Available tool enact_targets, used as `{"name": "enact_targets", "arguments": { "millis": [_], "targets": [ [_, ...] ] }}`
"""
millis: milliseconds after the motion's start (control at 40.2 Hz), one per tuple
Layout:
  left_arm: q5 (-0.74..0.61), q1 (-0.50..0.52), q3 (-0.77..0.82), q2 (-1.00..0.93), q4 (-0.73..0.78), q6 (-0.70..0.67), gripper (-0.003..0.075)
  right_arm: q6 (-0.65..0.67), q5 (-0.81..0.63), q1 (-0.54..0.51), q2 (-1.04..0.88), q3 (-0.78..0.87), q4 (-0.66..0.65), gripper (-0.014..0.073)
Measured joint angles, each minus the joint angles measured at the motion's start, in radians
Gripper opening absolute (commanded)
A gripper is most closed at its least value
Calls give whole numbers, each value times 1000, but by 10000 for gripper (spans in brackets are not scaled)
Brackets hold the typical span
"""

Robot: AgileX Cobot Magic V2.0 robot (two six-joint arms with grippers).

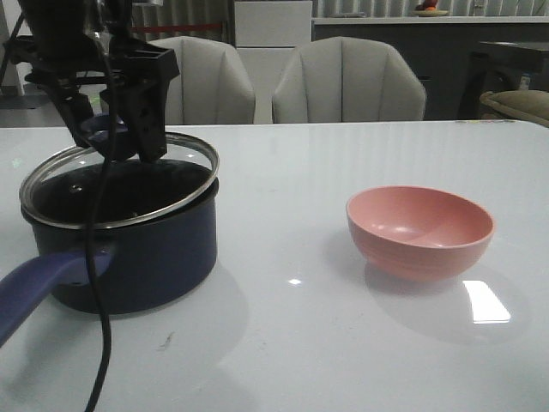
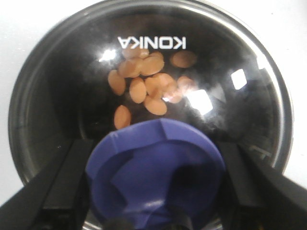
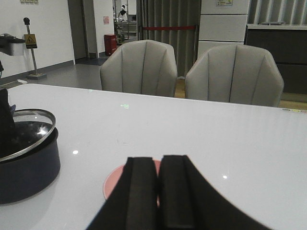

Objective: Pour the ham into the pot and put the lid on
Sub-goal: 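Lower the glass lid onto the pot rim and release the knob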

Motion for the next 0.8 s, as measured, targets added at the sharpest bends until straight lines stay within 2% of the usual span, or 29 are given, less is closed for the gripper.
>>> {"name": "enact_targets", "arguments": {
  "millis": [273, 795],
  "targets": [
    [-4, 0, 0, 4, 19, 0, 503, 0, 0, 0, 0, 0, 0, 158],
    [-32, 0, -5, 44, -28, 0, 503, 0, 0, 0, 0, 0, 0, 158]
  ]
}}
